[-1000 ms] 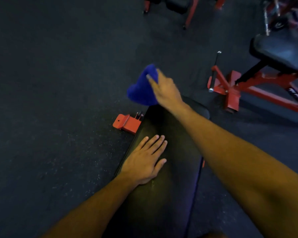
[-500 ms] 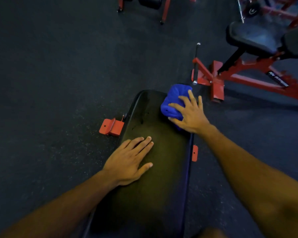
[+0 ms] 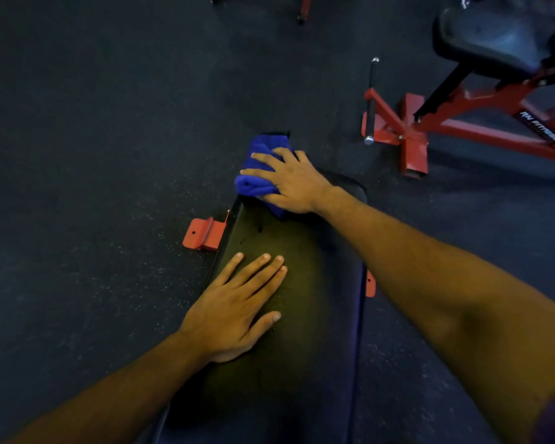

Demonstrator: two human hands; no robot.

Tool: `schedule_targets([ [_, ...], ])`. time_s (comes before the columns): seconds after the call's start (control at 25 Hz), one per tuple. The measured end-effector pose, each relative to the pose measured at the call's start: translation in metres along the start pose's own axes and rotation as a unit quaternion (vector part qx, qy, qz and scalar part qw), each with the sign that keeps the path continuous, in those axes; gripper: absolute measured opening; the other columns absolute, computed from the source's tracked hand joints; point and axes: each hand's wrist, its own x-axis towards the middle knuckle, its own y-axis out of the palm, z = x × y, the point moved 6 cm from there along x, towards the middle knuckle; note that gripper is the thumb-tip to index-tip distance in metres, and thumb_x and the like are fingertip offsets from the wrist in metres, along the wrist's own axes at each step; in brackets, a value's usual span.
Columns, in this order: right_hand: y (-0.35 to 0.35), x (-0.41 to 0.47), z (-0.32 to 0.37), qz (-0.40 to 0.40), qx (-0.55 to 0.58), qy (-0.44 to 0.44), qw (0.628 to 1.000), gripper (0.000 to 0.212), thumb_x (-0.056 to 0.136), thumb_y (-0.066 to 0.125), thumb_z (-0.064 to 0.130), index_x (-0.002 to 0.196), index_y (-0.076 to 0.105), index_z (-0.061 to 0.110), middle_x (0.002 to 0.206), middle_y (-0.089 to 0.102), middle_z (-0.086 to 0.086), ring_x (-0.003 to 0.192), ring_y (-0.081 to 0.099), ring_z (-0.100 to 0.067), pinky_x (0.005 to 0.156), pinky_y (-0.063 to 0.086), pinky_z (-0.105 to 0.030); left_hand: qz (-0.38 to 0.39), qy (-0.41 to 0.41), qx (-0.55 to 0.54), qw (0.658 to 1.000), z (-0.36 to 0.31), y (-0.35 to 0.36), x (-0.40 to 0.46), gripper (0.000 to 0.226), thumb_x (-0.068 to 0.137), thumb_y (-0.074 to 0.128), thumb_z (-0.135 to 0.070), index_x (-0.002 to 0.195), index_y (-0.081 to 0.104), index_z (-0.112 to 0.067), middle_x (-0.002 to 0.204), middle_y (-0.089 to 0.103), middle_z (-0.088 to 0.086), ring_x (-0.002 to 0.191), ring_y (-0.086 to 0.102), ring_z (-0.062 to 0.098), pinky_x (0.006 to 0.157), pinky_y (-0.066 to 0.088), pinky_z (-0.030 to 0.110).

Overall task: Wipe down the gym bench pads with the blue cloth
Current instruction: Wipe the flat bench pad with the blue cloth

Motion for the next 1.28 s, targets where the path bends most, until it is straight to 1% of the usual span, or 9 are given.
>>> schedule_targets([
  [0.28,0.030,-0.138,-0.082,-0.038,0.078,0.048,0.995,0.068,0.083,0.039,0.041,0.151,0.030,0.038,0.163,0.024,-0.002,0.146,0.026,-0.037,0.112,0.029,-0.060,-0.037,0.006,0.015,0.999,0.002,0.009,0.000,0.072,0.106,0.021,-0.062,0.165,0.012,-0.022,0.173,0.007,-0.006,0.159,0.000,0.013,0.127,0.007,0.049],
  [0.44,0.017,-0.063,-0.037,-0.056,0.030,0.035,0.997,0.070,0.080,0.043,0.045,0.149,0.037,0.041,0.160,0.032,0.001,0.140,0.034,-0.038,0.104,0.035,-0.055,-0.036,0.009,0.021,0.999,0.003,0.007,0.002,0.071,0.106,0.021,-0.061,0.165,0.014,-0.022,0.173,0.008,-0.005,0.159,0.001,0.013,0.128,0.004,0.048],
  [0.6,-0.003,0.018,0.034,-0.023,0.023,0.016,0.999,0.060,0.092,0.048,0.049,0.150,0.035,0.043,0.160,0.029,0.008,0.148,0.020,-0.027,0.113,0.022,-0.055,-0.009,0.002,0.006,1.000,0.002,0.001,0.000,0.070,0.106,0.017,-0.061,0.165,0.007,-0.026,0.172,-0.002,-0.009,0.158,-0.009,0.009,0.127,0.001,0.046],
  [0.76,0.005,-0.065,-0.025,-0.014,0.047,0.030,0.998,0.071,0.086,0.050,0.031,0.153,0.028,0.038,0.165,0.018,0.006,0.152,0.014,-0.025,0.117,0.022,-0.052,-0.009,0.001,-0.001,1.000,-0.001,-0.001,0.000,0.070,0.106,0.017,-0.061,0.165,0.005,-0.026,0.172,-0.002,-0.009,0.157,-0.011,0.008,0.127,0.001,0.046],
  [0.96,0.042,-0.168,-0.078,-0.059,0.208,0.088,0.972,0.073,0.081,0.050,0.005,0.150,0.037,0.024,0.164,0.020,-0.005,0.153,0.007,-0.032,0.122,0.010,-0.056,-0.046,0.006,0.013,0.999,0.003,0.011,0.002,0.071,0.106,0.021,-0.061,0.165,0.010,-0.024,0.173,0.004,-0.007,0.159,-0.002,0.012,0.128,0.000,0.046],
  [1.04,0.037,-0.148,-0.071,-0.096,0.191,0.085,0.973,0.064,0.084,0.052,0.012,0.147,0.045,0.021,0.160,0.029,-0.007,0.151,0.015,-0.034,0.122,0.015,-0.054,-0.050,0.006,0.008,0.999,0.004,0.011,0.003,0.071,0.106,0.023,-0.061,0.165,0.012,-0.023,0.173,0.006,-0.007,0.159,0.002,0.013,0.128,0.000,0.045],
  [1.12,0.019,-0.101,-0.056,-0.070,0.150,0.106,0.980,0.059,0.088,0.052,0.020,0.147,0.045,0.027,0.160,0.031,-0.003,0.150,0.020,-0.031,0.118,0.024,-0.052,-0.036,0.009,0.007,0.999,0.004,0.008,0.001,0.070,0.106,0.023,-0.060,0.165,0.012,-0.023,0.173,0.005,-0.007,0.159,0.001,0.012,0.128,-0.001,0.045],
  [1.2,-0.008,-0.062,-0.031,-0.011,0.191,0.129,0.973,0.060,0.092,0.053,0.012,0.149,0.041,0.026,0.162,0.027,-0.001,0.151,0.018,-0.027,0.119,0.022,-0.045,-0.008,0.005,0.006,1.000,-0.003,-0.006,-0.003,0.069,0.106,0.022,-0.058,0.165,0.009,-0.024,0.173,0.002,-0.008,0.158,-0.005,0.011,0.128,0.000,0.046],
  [1.28,-0.032,-0.061,-0.007,-0.005,0.274,0.130,0.953,0.055,0.090,0.054,-0.002,0.144,0.049,0.010,0.155,0.040,-0.012,0.148,0.027,-0.030,0.122,0.015,-0.034,0.010,-0.011,0.016,1.000,-0.008,-0.018,-0.008,0.069,0.106,0.020,-0.058,0.164,0.003,-0.026,0.172,-0.004,-0.009,0.157,-0.013,0.009,0.128,0.001,0.047],
])
